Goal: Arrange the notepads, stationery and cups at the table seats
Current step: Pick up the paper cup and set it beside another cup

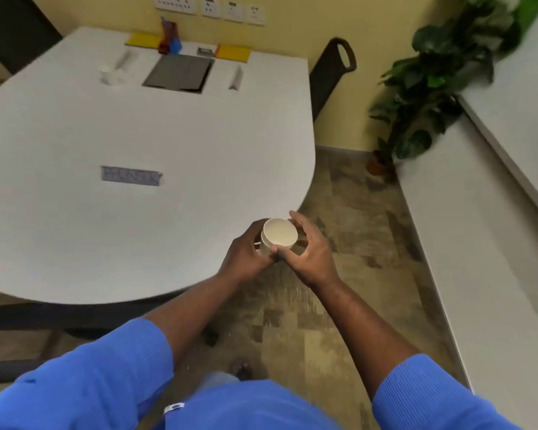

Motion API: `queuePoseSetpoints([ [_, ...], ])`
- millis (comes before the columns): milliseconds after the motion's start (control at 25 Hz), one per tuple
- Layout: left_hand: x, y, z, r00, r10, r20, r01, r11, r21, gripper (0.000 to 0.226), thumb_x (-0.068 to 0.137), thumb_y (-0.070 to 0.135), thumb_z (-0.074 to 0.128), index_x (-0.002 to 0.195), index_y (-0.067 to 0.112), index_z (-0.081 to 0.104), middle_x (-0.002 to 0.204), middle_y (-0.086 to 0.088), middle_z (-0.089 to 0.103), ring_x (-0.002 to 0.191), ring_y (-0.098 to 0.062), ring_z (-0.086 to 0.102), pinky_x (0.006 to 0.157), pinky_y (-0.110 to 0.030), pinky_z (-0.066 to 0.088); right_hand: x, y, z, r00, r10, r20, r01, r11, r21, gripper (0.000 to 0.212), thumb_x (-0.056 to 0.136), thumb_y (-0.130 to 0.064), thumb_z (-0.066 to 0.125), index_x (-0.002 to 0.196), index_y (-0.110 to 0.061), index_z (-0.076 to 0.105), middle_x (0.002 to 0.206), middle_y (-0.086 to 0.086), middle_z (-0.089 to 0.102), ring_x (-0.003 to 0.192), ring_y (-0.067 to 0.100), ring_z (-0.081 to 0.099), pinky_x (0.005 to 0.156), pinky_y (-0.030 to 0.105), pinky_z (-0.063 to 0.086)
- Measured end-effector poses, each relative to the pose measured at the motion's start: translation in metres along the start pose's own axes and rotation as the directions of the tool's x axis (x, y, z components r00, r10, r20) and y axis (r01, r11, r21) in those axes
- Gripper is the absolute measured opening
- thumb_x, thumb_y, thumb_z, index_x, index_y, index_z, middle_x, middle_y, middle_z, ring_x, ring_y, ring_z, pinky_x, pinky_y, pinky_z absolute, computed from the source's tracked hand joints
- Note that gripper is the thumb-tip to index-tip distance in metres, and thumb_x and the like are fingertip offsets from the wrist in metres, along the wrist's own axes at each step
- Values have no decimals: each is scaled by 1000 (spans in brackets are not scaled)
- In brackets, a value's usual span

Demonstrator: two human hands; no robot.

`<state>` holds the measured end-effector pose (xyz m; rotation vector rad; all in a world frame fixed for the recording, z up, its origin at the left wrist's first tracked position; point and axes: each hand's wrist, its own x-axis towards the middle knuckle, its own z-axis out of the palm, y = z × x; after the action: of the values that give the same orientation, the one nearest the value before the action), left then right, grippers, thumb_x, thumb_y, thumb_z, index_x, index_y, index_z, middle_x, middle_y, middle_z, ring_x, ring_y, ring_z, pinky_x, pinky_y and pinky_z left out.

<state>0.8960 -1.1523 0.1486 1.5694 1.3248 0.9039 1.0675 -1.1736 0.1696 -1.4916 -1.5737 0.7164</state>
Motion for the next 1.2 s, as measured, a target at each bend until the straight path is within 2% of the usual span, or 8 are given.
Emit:
queuePoseSetpoints([
  [160, 43, -4, -26, 993, -66, -98, 62, 997, -45, 72, 63, 53, 85, 128, 47, 54, 118, 23, 68, 106, 4, 65, 94, -31, 57, 72, 1, 21, 990, -37, 138, 25, 996, 85, 79, 74, -32, 88, 143, -28, 51, 131, -8, 61, 118, 2, 57, 91, 16, 52],
  [400, 94, -26, -64, 931, -242, -274, 226, 970, -88, 74, 62, 50, 87, 127, 48, 52, 113, 22, 68, 105, 1, 65, 93, -35, 58, 171, 2, 81, 923, -138, 360, 89, 985, 149, 71, 73, -39, 81, 138, -32, 53, 126, -9, 59, 115, 1, 58, 84, 11, 49],
  [520, 121, -44, -75, 881, -296, -370, 279, 955, -100, 71, 67, 41, 91, 127, 45, 54, 117, 21, 69, 105, -2, 66, 92, -35, 58, 220, 8, 110, 878, -197, 437, 120, 973, 197, 71, 76, -40, 78, 140, -31, 50, 123, -8, 56, 114, 6, 57, 83, 14, 49],
  [640, 152, -61, -82, 804, -366, -469, 354, 928, -116, 76, 65, 47, 92, 130, 44, 52, 120, 18, 68, 107, -9, 66, 93, -37, 58, 280, 13, 129, 842, -265, 471, 165, 956, 243, 69, 77, -38, 76, 140, -28, 51, 120, -6, 55, 110, 9, 57, 81, 18, 50],
  [800, 188, -73, -83, 696, -446, -562, 431, 886, -171, 87, 66, 45, 93, 140, 39, 50, 121, 15, 65, 107, -10, 63, 94, -25, 52, 352, 24, 151, 803, -324, 500, 221, 941, 255, 70, 78, -35, 75, 142, -20, 52, 127, -2, 52, 113, 9, 56, 84, 21, 51],
  [880, 203, -78, -82, 646, -474, -599, 448, 870, -206, 86, 66, 44, 94, 141, 38, 50, 119, 19, 63, 106, -7, 62, 93, -20, 49, 380, 33, 167, 778, -319, 542, 224, 946, 234, 72, 77, -33, 77, 142, -17, 51, 131, 0, 49, 116, 8, 54, 89, 28, 53],
  [1040, 222, -103, -80, 583, -516, -627, 478, 842, -249, 85, 64, 49, 93, 138, 41, 51, 120, 23, 63, 111, -8, 62, 98, -27, 52, 412, 55, 211, 761, -239, 603, 161, 970, 181, 75, 78, -23, 84, 144, -18, 49, 136, -2, 47, 121, 8, 52, 96, 40, 54],
  [1200, 234, -135, -82, 554, -539, -634, 500, 825, -264, 85, 66, 47, 93, 140, 37, 52, 126, 23, 62, 113, -2, 60, 100, -24, 51, 428, 81, 256, 765, -194, 614, 131, 981, 146, 77, 76, -27, 86, 143, -21, 49, 137, -7, 50, 124, 9, 53, 94, 44, 56],
])
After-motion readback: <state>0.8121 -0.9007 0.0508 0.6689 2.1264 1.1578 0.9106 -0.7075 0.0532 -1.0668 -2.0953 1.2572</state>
